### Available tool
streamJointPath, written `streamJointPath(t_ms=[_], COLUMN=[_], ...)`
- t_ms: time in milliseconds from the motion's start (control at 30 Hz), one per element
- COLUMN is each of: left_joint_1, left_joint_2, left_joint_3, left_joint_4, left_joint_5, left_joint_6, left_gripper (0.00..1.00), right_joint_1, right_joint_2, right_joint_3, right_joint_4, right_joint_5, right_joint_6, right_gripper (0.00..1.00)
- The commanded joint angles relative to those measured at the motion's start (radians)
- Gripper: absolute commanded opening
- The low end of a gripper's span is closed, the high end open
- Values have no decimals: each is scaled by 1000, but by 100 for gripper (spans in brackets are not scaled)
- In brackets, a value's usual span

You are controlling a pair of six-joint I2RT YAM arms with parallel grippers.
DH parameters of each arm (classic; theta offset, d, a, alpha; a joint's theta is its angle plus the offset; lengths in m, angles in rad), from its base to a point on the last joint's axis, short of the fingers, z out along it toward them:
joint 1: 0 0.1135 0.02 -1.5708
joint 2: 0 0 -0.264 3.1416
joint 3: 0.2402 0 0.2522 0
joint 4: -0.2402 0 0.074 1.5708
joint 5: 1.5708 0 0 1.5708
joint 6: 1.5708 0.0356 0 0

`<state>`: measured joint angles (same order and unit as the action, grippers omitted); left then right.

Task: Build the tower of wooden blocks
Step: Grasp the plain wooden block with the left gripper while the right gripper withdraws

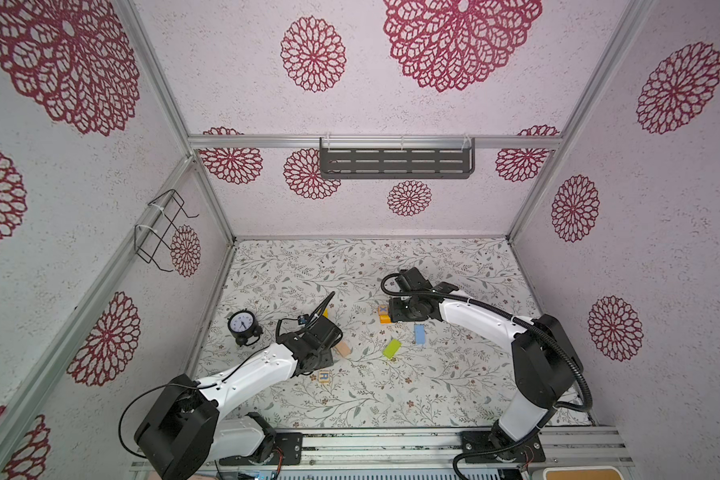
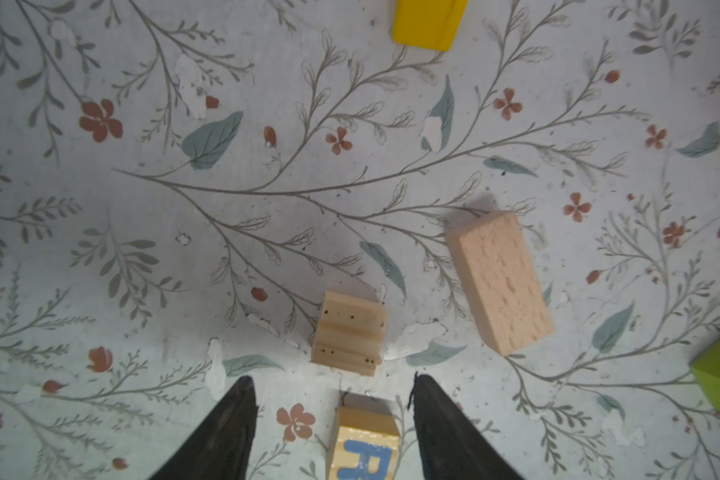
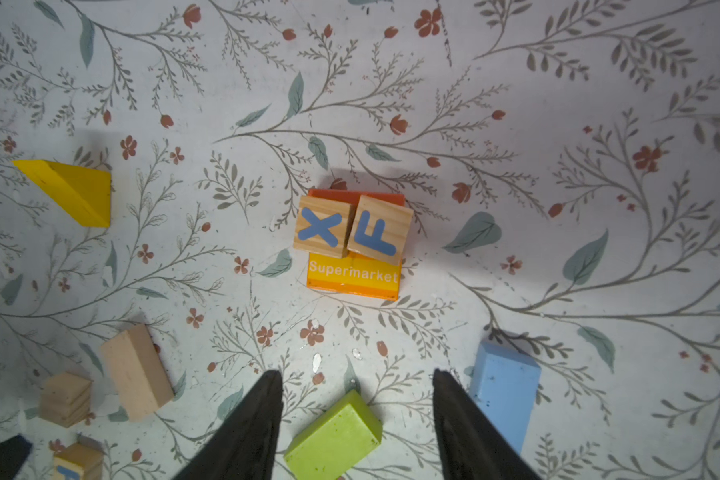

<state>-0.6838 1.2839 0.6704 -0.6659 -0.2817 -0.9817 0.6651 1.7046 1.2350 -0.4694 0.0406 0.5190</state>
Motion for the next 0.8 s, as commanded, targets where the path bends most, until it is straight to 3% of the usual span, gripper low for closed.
streamJointPath(t_ms=[0, 100, 433, 767], left_joint_1=[-13, -13, -6, 73], left_joint_2=[-5, 11, 80, 83], left_joint_3=[-14, -17, -12, -48], left_joint_4=[40, 52, 111, 170], left_joint_5=[-13, -12, 2, 64], left_joint_6=[-38, -27, -1, 47], left_gripper=[64, 64, 64, 61], right_joint_1=[4, 4, 4, 4], right_joint_2=[-65, -77, -83, -81], right_joint_3=[-13, -25, -30, -30], right_joint_4=[15, 23, 26, 21], right_joint_5=[11, 15, 18, 20], right_joint_6=[13, 13, 9, 1], right_gripper=[73, 77, 77, 74])
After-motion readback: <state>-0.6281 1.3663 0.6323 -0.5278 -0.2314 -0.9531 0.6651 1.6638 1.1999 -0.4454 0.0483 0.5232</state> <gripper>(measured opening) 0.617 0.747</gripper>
